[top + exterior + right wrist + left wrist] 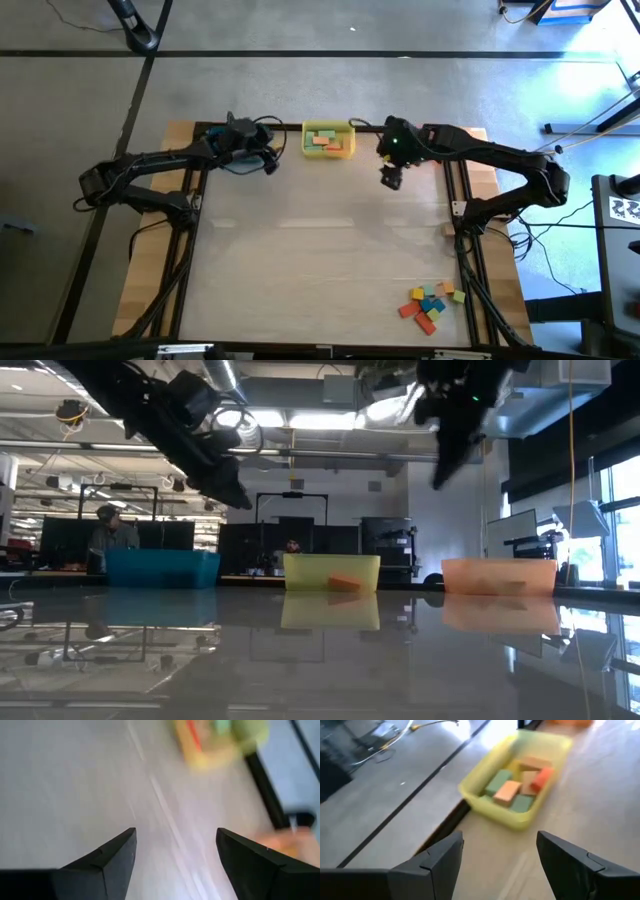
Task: Sort blocks by size
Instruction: Put the brown square block into the blue bin
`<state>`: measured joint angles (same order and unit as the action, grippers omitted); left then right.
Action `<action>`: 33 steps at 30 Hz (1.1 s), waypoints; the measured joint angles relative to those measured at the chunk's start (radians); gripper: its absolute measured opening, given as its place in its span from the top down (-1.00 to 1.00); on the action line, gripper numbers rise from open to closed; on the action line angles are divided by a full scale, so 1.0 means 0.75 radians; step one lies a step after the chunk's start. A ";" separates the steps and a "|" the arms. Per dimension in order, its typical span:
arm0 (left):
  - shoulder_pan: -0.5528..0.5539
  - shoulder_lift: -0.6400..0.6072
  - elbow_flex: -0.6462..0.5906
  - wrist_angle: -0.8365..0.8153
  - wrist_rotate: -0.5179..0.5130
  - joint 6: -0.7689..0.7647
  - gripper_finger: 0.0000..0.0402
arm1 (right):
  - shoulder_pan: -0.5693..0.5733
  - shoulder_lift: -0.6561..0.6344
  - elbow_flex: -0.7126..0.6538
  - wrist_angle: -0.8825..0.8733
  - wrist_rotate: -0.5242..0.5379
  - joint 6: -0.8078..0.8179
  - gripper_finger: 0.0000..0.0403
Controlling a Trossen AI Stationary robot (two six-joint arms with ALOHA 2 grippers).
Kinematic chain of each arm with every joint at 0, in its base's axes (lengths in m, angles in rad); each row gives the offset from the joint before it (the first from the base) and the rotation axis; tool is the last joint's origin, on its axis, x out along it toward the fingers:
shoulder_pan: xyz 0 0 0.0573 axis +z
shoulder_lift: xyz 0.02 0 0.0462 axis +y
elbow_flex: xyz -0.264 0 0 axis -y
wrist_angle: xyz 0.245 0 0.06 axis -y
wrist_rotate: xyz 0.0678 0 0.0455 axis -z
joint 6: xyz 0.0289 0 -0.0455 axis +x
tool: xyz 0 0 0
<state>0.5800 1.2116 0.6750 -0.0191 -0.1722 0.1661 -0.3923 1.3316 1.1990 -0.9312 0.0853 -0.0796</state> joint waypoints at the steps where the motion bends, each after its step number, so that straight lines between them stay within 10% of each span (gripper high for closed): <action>1: -0.010 0.007 0.000 0.009 0.018 0.002 -0.20 | 0.000 0.004 0.000 -0.063 0.010 0.000 -0.34; 17: -0.067 0.106 -0.001 0.042 0.053 0.062 -0.20 | 0.242 0.016 -0.195 -0.614 -0.010 0.414 -0.34; 33: -0.067 0.108 -0.001 0.042 0.053 0.067 -0.20 | 0.428 0.019 -0.522 -0.592 -0.069 0.512 -0.34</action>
<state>0.5297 1.2922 0.6743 0.0128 -0.1326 0.2165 -0.0715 1.3460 0.8074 -1.3749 0.0337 0.3041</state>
